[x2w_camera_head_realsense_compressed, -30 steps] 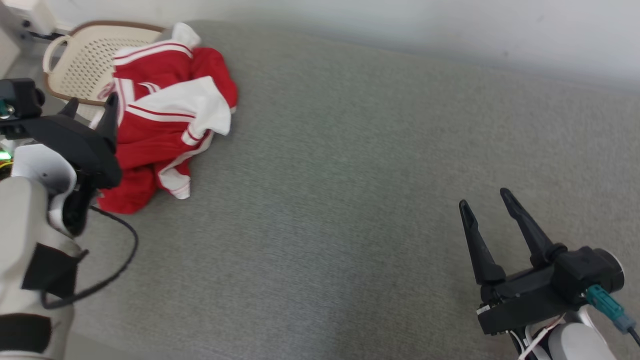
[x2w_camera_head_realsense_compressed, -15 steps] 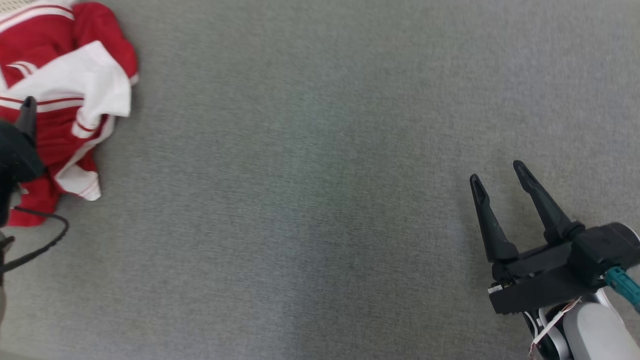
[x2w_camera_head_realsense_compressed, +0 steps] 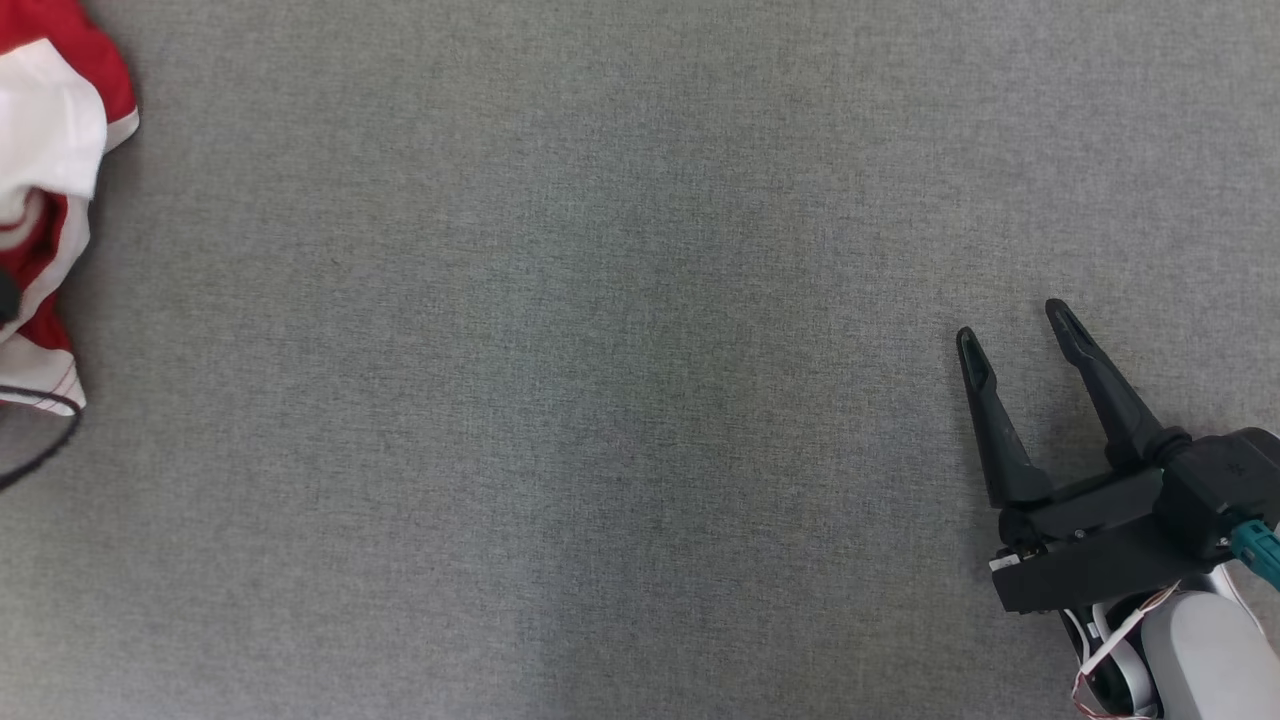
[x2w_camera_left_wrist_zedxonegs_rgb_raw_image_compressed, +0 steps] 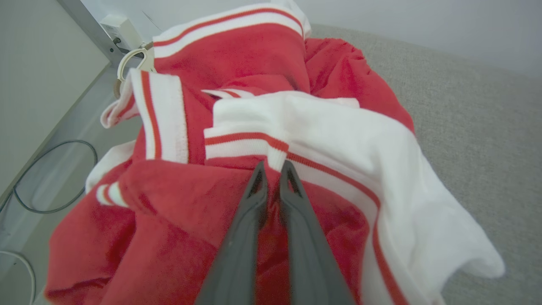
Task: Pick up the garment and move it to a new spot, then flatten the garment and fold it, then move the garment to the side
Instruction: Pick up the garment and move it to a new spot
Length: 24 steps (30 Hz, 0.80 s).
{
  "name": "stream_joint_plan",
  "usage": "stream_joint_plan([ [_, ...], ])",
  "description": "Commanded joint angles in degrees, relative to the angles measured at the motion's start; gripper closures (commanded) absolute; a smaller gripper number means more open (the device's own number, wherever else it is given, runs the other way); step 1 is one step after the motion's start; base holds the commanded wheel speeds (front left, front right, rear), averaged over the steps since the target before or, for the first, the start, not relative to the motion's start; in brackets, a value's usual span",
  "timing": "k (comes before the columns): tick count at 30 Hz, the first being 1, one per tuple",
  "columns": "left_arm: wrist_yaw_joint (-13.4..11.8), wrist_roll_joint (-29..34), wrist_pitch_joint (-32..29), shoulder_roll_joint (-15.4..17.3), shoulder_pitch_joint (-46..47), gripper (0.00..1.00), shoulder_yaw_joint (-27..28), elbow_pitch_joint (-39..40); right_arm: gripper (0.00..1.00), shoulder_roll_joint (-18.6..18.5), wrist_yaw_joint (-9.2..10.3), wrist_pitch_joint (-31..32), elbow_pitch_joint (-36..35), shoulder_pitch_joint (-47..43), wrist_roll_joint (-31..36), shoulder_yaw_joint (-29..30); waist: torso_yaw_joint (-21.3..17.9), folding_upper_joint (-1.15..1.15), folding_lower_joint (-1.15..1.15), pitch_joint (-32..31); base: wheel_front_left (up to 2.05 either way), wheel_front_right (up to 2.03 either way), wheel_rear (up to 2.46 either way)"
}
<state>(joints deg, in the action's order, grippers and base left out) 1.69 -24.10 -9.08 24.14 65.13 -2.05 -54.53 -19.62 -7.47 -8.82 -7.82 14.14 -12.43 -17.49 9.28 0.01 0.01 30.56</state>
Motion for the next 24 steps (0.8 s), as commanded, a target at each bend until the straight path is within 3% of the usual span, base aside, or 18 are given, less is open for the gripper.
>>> stream_joint_plan([
  [1, -0.4, 0.7, 1.8, 1.4, 1.0, 1.00, 0.1, 0.4, 0.00, 0.2, -0.04, -0.1, 0.3, 0.2, -0.2, 0.1, 0.3, -0.01, -0.01, -0.5, 0.00, 0.00, 0.00],
  [13, -5.5, 4.0, 18.2, 3.4, 3.2, 1.00, 0.1, 10.9, 0.00, 2.9, -0.04, -1.8, 2.9, -0.2, -0.6, -0.3, 1.4, -0.01, -0.01, -6.8, 0.00, 0.00, 0.00],
  [18, -6.5, 4.1, 19.4, 1.2, -1.5, 1.00, -1.1, 20.4, 0.00, 4.5, -0.04, -2.9, 4.5, -0.7, -0.6, 0.6, 1.1, -0.01, -0.01, -10.1, 0.00, 0.00, 0.00],
  [19, -7.2, 4.4, 18.8, -0.5, -4.8, 1.00, -2.3, 25.6, 0.00, 5.0, -0.04, -3.3, 5.1, -0.9, -0.6, 1.2, 0.9, -0.01, -0.01, -11.4, 0.00, 0.00, 0.00],
  [24, -8.6, 4.7, 16.9, -3.5, -13.2, 1.00, -5.1, 37.3, 0.00, 6.4, -0.04, -4.0, 6.1, -1.5, -0.4, 2.1, 0.0, -0.01, -0.01, -13.6, 0.00, 0.00, 0.00],
])
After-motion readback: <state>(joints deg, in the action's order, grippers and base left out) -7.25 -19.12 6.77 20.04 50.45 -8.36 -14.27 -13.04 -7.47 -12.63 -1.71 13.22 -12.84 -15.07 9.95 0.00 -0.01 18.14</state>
